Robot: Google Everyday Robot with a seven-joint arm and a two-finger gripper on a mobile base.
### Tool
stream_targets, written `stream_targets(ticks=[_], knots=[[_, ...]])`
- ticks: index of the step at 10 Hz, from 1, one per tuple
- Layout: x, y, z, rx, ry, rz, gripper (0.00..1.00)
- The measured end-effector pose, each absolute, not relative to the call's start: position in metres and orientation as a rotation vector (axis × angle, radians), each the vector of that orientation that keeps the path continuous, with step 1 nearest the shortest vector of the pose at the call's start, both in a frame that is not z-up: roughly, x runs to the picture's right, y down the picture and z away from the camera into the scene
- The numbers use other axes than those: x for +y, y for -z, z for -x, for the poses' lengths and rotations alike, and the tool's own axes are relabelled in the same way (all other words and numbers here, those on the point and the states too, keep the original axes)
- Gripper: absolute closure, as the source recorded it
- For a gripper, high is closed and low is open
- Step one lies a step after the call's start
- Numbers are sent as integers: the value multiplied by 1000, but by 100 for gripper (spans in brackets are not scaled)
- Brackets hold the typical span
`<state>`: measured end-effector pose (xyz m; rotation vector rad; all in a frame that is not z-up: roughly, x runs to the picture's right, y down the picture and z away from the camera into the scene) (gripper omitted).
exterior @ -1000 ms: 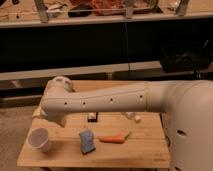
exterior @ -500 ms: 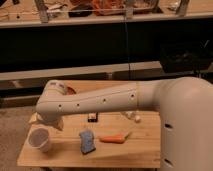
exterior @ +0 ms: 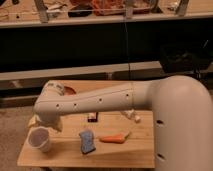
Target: Pick up the ceramic cup
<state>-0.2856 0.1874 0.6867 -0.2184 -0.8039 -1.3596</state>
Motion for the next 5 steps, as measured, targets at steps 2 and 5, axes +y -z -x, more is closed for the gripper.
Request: stream_targets(ticks=[2, 5], knots=[[193, -693, 287, -816, 1380, 225, 20], [197, -701, 287, -827, 1397, 230, 20]])
